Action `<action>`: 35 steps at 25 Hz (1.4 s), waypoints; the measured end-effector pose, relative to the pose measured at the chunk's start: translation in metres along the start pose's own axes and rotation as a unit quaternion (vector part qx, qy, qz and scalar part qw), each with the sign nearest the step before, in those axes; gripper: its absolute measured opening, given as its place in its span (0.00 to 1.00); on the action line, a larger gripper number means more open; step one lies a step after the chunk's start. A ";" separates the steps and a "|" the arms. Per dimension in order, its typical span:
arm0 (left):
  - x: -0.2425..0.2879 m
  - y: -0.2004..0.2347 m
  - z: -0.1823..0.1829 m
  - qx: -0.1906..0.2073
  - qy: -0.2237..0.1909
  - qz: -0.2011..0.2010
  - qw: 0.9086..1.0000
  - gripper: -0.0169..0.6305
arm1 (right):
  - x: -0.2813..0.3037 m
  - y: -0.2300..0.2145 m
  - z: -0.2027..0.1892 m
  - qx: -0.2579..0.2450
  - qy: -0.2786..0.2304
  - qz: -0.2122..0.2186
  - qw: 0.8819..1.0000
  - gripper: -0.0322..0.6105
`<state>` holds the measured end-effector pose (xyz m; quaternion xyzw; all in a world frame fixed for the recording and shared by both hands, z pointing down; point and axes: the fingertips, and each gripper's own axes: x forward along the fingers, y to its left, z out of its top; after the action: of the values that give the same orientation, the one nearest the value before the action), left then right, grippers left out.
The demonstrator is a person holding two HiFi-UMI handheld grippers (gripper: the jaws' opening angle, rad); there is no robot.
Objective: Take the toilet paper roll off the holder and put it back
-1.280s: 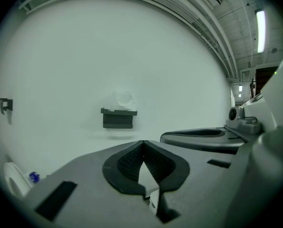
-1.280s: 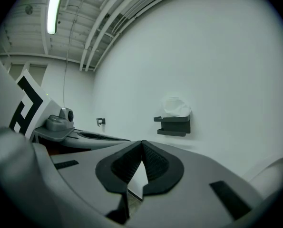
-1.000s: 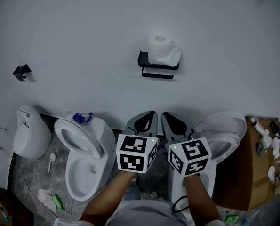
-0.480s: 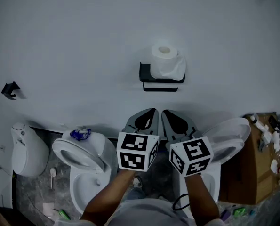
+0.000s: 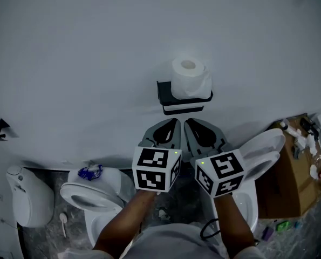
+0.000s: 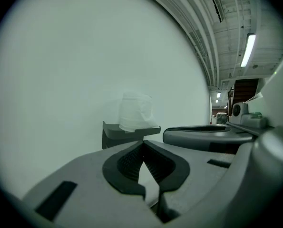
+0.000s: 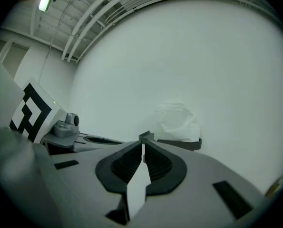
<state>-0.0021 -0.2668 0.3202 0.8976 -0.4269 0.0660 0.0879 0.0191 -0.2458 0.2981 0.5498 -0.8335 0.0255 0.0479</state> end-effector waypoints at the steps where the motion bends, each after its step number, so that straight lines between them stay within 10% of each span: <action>1: 0.001 0.002 0.001 0.001 -0.001 -0.006 1.000 0.03 | 0.003 0.000 0.001 -0.002 0.000 -0.006 1.000 0.05; 35: 0.036 0.025 0.022 0.013 -0.013 0.013 1.000 0.03 | 0.054 -0.058 0.041 -0.002 -0.025 -0.043 0.999 0.49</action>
<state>0.0016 -0.3140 0.3085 0.8936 -0.4392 0.0606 0.0700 0.0492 -0.3220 0.2624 0.5857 -0.8100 0.0077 0.0289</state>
